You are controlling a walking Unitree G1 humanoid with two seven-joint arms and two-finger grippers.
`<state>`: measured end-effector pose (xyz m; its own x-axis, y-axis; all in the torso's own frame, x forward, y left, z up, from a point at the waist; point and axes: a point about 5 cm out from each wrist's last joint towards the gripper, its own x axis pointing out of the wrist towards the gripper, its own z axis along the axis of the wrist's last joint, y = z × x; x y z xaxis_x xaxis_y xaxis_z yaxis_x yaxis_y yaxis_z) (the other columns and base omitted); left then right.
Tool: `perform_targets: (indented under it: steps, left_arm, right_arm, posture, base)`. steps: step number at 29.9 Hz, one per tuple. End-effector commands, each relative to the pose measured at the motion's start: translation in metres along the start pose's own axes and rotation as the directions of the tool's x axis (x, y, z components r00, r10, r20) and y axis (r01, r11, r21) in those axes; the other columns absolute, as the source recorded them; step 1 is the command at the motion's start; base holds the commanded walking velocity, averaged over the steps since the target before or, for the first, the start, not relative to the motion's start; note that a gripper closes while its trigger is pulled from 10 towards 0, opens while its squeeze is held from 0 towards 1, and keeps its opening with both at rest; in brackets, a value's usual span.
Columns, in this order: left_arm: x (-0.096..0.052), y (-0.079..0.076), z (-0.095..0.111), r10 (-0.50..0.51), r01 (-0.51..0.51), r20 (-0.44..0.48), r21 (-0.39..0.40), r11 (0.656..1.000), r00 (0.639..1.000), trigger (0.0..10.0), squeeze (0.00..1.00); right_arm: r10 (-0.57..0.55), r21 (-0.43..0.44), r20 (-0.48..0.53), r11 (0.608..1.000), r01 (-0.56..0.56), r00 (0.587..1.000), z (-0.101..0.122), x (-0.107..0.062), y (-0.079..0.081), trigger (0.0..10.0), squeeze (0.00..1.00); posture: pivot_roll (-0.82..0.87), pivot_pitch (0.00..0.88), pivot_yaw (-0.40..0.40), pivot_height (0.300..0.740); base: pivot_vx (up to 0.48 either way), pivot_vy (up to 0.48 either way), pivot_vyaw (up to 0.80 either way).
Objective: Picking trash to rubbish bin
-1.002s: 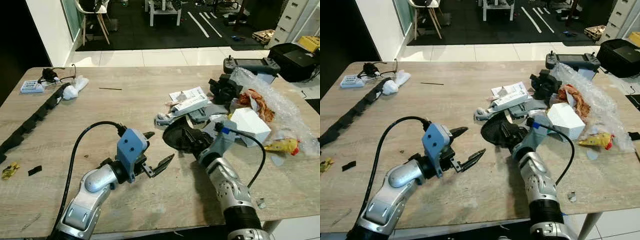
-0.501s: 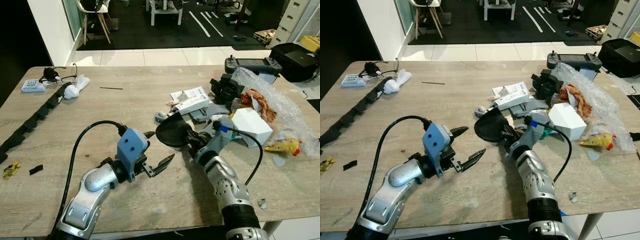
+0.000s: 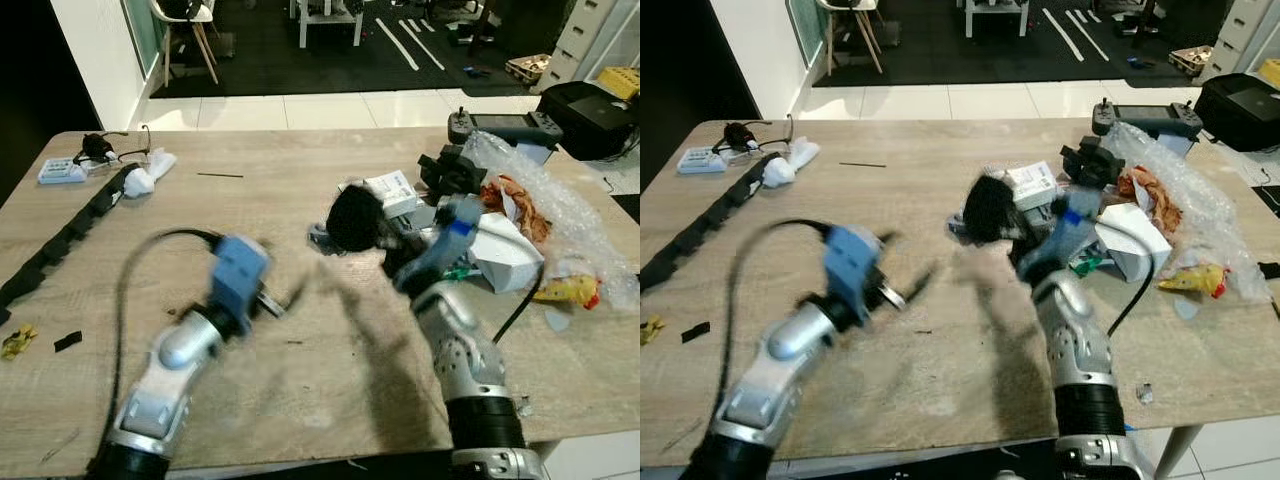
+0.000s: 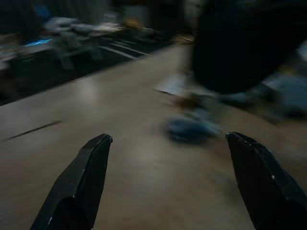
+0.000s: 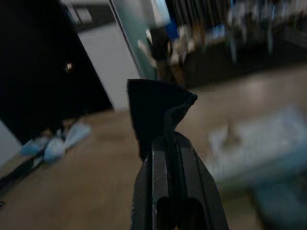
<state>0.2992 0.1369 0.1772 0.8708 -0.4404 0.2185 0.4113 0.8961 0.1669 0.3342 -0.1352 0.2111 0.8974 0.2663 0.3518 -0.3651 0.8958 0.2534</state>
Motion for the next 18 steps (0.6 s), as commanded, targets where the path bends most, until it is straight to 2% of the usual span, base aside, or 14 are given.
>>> perform_targets:
  steps: [1,2,4,7,9,12,15,18]
  left_arm:
    - [-0.002,0.004,-0.002,0.042,-0.043,-0.005,-0.065,0.997,0.999,10.0,0.00]
    - [-0.004,0.009,0.002,0.070,-0.067,0.026,-0.096,0.993,0.997,10.0,0.00]
    - [-0.005,0.011,0.003,0.087,-0.084,0.025,-0.091,0.992,0.996,10.0,0.00]
    - [-0.006,0.014,0.002,0.138,-0.135,0.022,-0.097,0.986,0.990,10.0,0.00]
    - [-0.006,0.018,0.001,0.209,-0.207,0.011,-0.108,0.972,0.978,10.0,0.00]
    - [-0.006,0.023,0.000,0.277,-0.274,0.004,-0.134,0.952,0.961,10.0,0.00]
    - [-0.007,0.024,0.001,0.290,-0.287,0.007,-0.134,0.949,0.957,10.0,0.00]
    - [-0.005,0.025,0.001,0.278,-0.278,-0.002,-0.070,0.958,0.960,10.0,0.00]
  right_arm:
    - [0.022,-0.054,0.014,0.998,-0.021,1.000,0.004,-0.001,0.006,10.0,0.00]
    - [0.060,-0.137,0.042,0.989,-0.053,0.997,0.013,-0.002,0.011,10.0,0.00]
    - [0.087,-0.205,0.074,0.976,-0.070,0.993,0.019,-0.004,0.014,10.0,0.00]
    - [0.069,-0.243,0.086,0.969,-0.046,0.994,0.021,-0.005,0.012,10.0,0.00]
    - [0.040,-0.290,0.093,0.957,-0.011,0.995,0.022,-0.008,0.009,10.0,0.00]
    - [-0.010,-0.294,0.103,0.955,0.040,0.995,0.021,-0.011,0.005,10.0,0.00]
    - [-0.024,-0.291,0.100,0.955,0.052,0.995,0.020,-0.013,0.003,10.0,0.00]
    - [-0.048,-0.319,0.085,0.945,0.073,0.995,0.016,-0.016,0.001,10.0,0.00]
  posture:
    - [-0.07,0.111,0.009,0.740]
    - [-0.07,0.108,0.006,0.740]
    - [-0.06,0.100,0.004,0.740]
    - [-0.06,0.099,0.005,0.740]
    - [-0.07,0.093,0.000,0.740]
    - [-0.07,0.081,0.001,0.740]
    - [-0.07,0.081,0.002,0.740]
    - [-0.06,0.073,-0.008,0.740]
  base:
    - [0.000,0.000,0.00]
    - [0.000,0.000,0.00]
    - [0.000,0.000,0.00]
    - [0.000,0.000,0.00]
    - [0.000,0.000,-0.40]
    - [0.000,0.000,-0.80]
    - [0.000,0.000,-0.80]
    - [0.000,0.000,-0.80]
